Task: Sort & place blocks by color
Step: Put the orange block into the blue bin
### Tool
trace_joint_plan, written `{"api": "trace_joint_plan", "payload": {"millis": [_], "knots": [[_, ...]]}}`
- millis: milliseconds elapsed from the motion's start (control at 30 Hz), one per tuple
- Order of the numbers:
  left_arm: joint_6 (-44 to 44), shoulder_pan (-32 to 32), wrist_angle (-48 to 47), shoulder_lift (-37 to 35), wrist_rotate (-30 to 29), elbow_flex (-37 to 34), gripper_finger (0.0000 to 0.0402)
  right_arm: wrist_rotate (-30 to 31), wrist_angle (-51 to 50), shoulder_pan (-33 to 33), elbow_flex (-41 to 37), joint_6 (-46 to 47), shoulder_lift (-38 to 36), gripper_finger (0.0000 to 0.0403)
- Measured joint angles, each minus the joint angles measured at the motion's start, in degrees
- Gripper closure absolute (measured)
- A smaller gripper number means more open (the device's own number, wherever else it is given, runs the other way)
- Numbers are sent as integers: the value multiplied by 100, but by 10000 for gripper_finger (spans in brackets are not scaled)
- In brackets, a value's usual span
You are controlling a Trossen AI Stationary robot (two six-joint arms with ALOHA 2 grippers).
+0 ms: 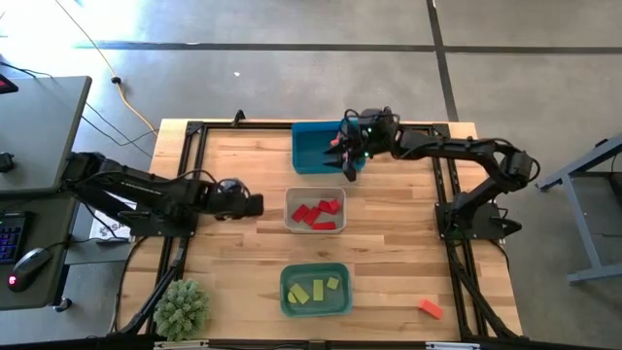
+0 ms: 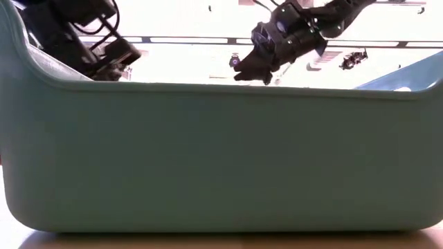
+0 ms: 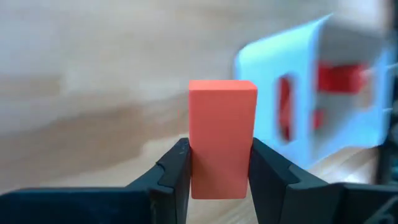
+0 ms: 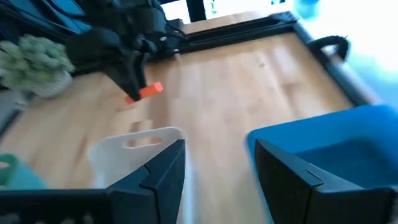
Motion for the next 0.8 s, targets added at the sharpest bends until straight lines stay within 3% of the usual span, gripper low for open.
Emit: {"api": "trace_joint_plan", "payload": {"millis": [133, 300, 667, 800], "knots": [[745, 375, 688, -55, -294, 3, 303, 422, -444, -137, 470, -553, 0, 224], [1739, 979, 1539, -57, -242, 6, 303, 1065, -556, -276, 775, -478, 0, 224], [4113, 2709, 3441, -57, 1349, 14, 302, 2063, -504, -479, 840, 375, 0, 224], [4871, 3337, 3460, -53, 1683, 257, 302, 2394, -495, -479, 840, 716, 0, 224]]}}
